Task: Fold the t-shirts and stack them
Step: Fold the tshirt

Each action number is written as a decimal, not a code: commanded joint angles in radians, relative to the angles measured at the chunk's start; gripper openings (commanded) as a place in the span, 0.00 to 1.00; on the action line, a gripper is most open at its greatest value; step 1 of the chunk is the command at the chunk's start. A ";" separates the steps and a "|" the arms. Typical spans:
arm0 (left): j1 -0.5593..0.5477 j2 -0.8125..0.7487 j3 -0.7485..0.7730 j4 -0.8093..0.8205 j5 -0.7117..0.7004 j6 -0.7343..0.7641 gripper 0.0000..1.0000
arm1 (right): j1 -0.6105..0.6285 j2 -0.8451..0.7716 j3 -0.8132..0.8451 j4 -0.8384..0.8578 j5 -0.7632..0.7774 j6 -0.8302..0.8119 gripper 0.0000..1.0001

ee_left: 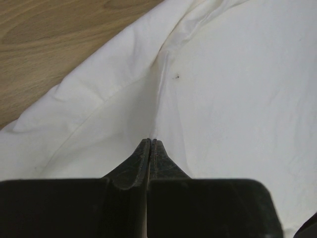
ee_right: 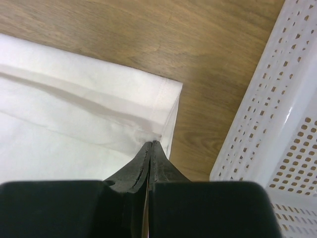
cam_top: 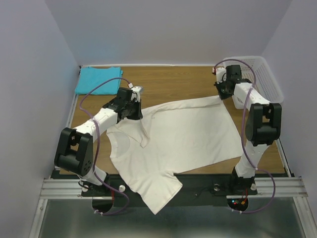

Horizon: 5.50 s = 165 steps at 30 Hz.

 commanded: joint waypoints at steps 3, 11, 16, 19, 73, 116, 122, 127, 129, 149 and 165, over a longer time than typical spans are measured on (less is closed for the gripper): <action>-0.002 -0.063 0.003 -0.054 0.025 0.021 0.00 | -0.037 -0.082 -0.048 0.053 -0.019 -0.029 0.01; -0.002 -0.078 -0.030 -0.074 0.085 0.036 0.00 | -0.050 -0.113 -0.123 0.087 -0.006 -0.058 0.01; -0.002 -0.052 -0.026 -0.083 0.149 0.053 0.00 | -0.053 -0.107 -0.140 0.101 -0.012 -0.062 0.02; -0.007 -0.026 -0.020 -0.085 0.184 0.062 0.00 | -0.053 -0.099 -0.140 0.107 -0.015 -0.056 0.04; 0.248 -0.532 -0.327 0.152 -0.202 -0.329 0.90 | -0.050 0.046 0.061 0.116 -0.207 0.122 0.39; 0.484 -0.022 -0.278 0.419 0.036 -0.447 0.00 | -0.049 0.149 0.139 0.118 -0.092 0.168 0.39; 0.486 -0.025 -0.269 0.411 0.039 -0.436 0.00 | -0.043 0.172 0.143 0.116 -0.039 0.175 0.38; 0.486 -0.028 -0.258 0.403 0.042 -0.427 0.00 | -0.041 0.172 0.140 0.116 -0.001 0.168 0.38; 0.487 -0.029 -0.254 0.399 0.043 -0.424 0.00 | -0.041 0.172 0.139 0.116 0.002 0.168 0.38; 0.489 -0.035 -0.249 0.394 0.057 -0.413 0.00 | -0.038 0.220 0.142 0.113 0.008 0.172 0.32; 0.516 -0.028 -0.172 0.314 -0.055 -0.336 0.00 | -0.037 0.257 0.298 0.113 -0.048 0.133 0.01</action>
